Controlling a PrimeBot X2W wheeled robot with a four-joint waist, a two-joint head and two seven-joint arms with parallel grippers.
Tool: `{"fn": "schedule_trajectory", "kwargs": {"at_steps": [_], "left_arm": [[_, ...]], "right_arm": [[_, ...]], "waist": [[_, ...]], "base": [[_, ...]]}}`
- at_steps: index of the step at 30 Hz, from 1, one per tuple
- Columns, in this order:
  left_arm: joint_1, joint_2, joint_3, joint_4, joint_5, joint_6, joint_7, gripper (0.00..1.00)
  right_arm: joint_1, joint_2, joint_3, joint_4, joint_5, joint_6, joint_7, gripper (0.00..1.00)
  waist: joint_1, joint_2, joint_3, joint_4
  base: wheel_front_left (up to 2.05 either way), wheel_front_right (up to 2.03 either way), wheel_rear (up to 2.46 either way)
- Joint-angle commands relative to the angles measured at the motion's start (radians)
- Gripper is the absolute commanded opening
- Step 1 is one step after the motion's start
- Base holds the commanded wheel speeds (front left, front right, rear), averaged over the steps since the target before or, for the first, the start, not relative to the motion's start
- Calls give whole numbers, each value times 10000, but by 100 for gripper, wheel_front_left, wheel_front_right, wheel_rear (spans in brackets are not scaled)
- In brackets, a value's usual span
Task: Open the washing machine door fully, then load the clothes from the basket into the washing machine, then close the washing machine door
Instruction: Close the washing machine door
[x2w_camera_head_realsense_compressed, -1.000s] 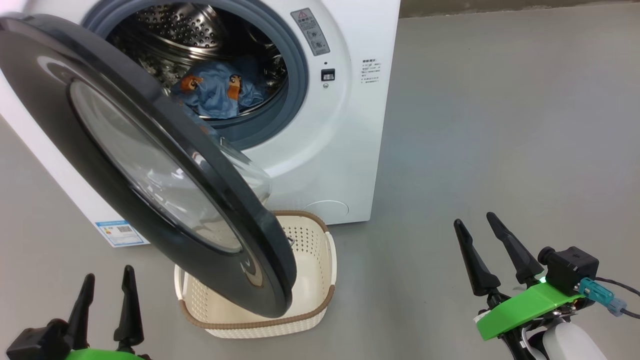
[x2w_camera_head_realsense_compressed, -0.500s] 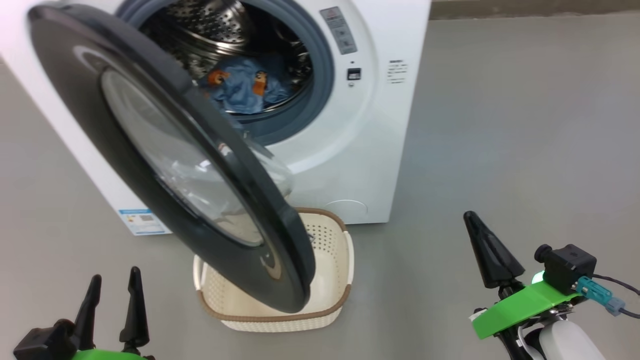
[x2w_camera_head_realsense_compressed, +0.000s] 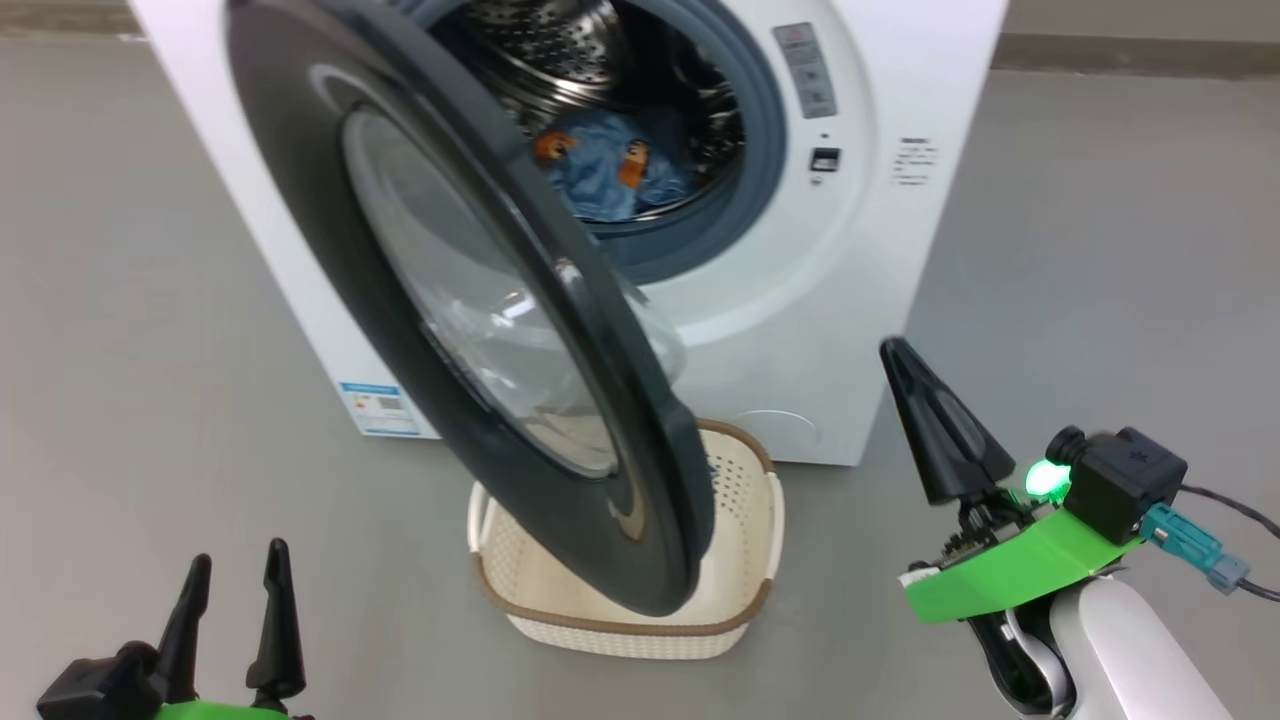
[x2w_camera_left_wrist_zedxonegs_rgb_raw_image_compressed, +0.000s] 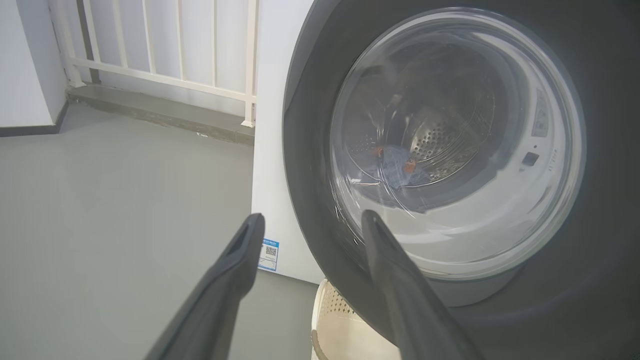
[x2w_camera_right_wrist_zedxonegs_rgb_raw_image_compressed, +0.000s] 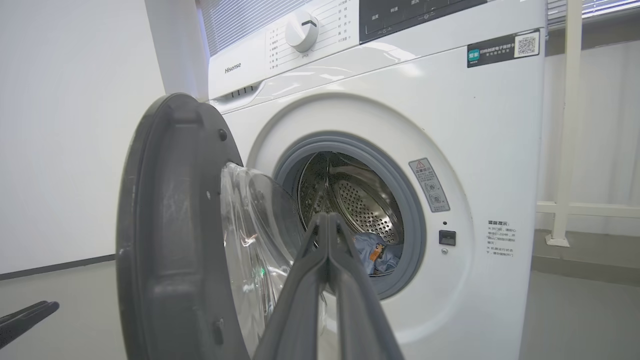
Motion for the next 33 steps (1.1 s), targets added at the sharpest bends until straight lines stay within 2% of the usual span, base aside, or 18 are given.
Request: {"fn": "schedule_trajectory", "kwargs": {"at_steps": [1, 10, 18, 23, 33], "left_arm": [[-194, 158, 294, -163, -81, -33, -64, 100], [-170, 159, 210, -104, -144, -43, -64, 100], [-199, 157, 143, -45, -151, -50, -64, 100], [-185, 149, 117, -8, -168, -53, -64, 100], [-194, 111, 114, -6, -221, -61, -64, 100]], "right_arm": [[-335, 94, 290, -520, -185, 16, -48, 0], [-528, 397, 1096, -2062, -161, 16, -48, 0], [-622, 448, 2045, -2446, 239, 16, -48, 0], [-635, 272, 2983, -1991, 474, 16, -48, 0], [-873, -242, 4135, 9, 459, 16, -48, 0]], "waist": [[0, 0, -126, 340], [0, 0, -251, 817], [0, 0, -297, 1138], [0, 0, -302, 1390], [0, 0, -188, 1697]], "base": [[0, 0, 0], [0, 0, 0], [0, 0, 0], [0, 0, 0], [0, 0, 0]]}}
